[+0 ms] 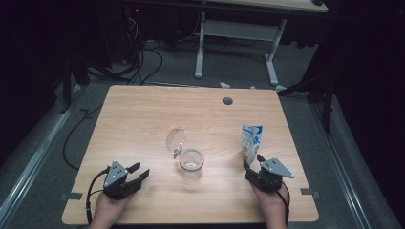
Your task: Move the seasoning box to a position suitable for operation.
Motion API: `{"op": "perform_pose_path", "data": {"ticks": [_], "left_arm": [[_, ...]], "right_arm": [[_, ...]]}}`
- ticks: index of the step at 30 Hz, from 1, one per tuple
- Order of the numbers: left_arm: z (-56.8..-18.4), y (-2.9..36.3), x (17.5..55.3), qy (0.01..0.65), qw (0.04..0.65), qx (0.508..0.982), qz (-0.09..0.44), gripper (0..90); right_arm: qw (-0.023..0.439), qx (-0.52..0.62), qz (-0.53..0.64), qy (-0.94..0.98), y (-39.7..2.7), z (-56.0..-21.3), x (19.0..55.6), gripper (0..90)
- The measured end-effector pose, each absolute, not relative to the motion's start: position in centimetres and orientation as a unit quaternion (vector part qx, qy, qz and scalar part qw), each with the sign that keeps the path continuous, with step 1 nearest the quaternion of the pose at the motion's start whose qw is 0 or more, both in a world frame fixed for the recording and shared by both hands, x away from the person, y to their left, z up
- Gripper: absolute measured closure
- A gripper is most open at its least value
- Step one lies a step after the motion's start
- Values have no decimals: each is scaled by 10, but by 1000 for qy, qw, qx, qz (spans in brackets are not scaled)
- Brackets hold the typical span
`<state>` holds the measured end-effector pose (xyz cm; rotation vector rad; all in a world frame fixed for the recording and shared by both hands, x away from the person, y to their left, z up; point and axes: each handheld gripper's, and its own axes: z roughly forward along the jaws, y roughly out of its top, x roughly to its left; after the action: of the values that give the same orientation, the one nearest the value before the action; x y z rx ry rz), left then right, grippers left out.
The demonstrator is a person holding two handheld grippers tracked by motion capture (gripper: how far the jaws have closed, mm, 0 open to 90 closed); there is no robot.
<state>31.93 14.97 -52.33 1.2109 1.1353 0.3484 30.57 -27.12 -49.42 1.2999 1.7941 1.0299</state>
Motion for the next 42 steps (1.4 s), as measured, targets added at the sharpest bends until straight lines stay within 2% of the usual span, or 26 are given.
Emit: {"op": "perform_pose_path", "data": {"ticks": [4,7,10,11,14,15,16,17,24,31,34,39,40,42], "left_arm": [[-524,149,320,502,661,537,153,528],[-525,148,320,502,660,538,152,528],[-525,148,319,502,661,536,154,528],[-525,148,319,501,661,536,154,528],[-525,148,319,501,661,537,154,528],[-525,148,319,502,661,536,153,528],[-525,148,319,502,661,536,153,527],[-525,148,318,502,662,534,154,528],[-526,148,319,504,662,533,152,527],[-526,147,318,504,663,532,151,525],[-526,147,317,501,662,537,154,518],[-525,148,318,500,660,540,152,503],[-525,148,318,500,660,540,152,499],[-525,148,318,501,660,538,153,498]], "right_arm": [[347,503,387,691,-272,-487,314,379],[350,507,377,692,-270,-481,324,401],[358,505,368,694,-267,-477,329,487],[361,503,371,692,-266,-475,330,569],[362,504,370,691,-265,-475,330,618],[362,506,369,691,-265,-475,331,667],[359,504,369,694,-266,-475,331,776],[358,503,370,694,-267,-475,331,839],[358,502,361,700,-276,-471,331,900],[352,511,368,692,-287,-471,332,874],[349,512,374,690,-285,-473,333,800],[350,520,372,685,-280,-475,339,590],[350,520,372,685,-280,-475,339,590],[350,526,370,681,-280,-475,343,531]]}}
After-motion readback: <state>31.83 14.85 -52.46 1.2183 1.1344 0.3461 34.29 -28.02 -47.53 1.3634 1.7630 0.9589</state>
